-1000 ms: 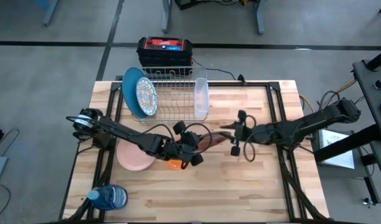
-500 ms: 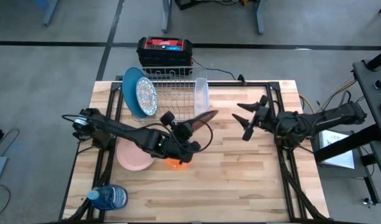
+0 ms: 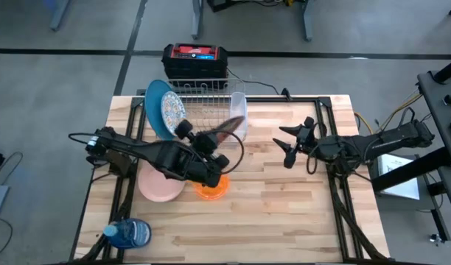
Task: Sort dishes
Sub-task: Put the red plate in the dishwasher rack
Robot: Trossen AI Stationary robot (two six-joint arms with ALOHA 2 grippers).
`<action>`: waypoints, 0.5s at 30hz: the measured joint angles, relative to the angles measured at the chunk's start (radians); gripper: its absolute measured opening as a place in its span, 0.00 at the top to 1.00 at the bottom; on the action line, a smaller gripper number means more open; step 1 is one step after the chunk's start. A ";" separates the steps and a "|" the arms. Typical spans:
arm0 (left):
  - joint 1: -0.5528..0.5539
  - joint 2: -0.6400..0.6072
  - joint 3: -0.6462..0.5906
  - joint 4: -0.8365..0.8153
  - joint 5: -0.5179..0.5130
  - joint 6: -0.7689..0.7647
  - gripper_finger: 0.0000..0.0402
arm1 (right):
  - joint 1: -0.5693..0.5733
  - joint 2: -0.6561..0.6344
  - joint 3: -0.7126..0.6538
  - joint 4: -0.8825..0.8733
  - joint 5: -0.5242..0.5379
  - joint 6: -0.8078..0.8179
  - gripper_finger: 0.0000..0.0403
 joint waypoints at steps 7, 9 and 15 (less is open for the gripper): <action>0.003 -0.003 0.140 -0.403 -0.096 -0.274 0.96 | -0.017 0.020 -0.018 -0.013 0.000 0.059 0.43; 0.010 -0.026 0.138 -0.374 -0.110 -0.255 0.96 | -0.026 0.020 -0.027 -0.015 0.000 0.067 0.43; 0.078 -0.076 0.100 -0.394 -0.112 -0.288 0.96 | -0.046 0.026 -0.035 -0.011 0.000 0.088 0.45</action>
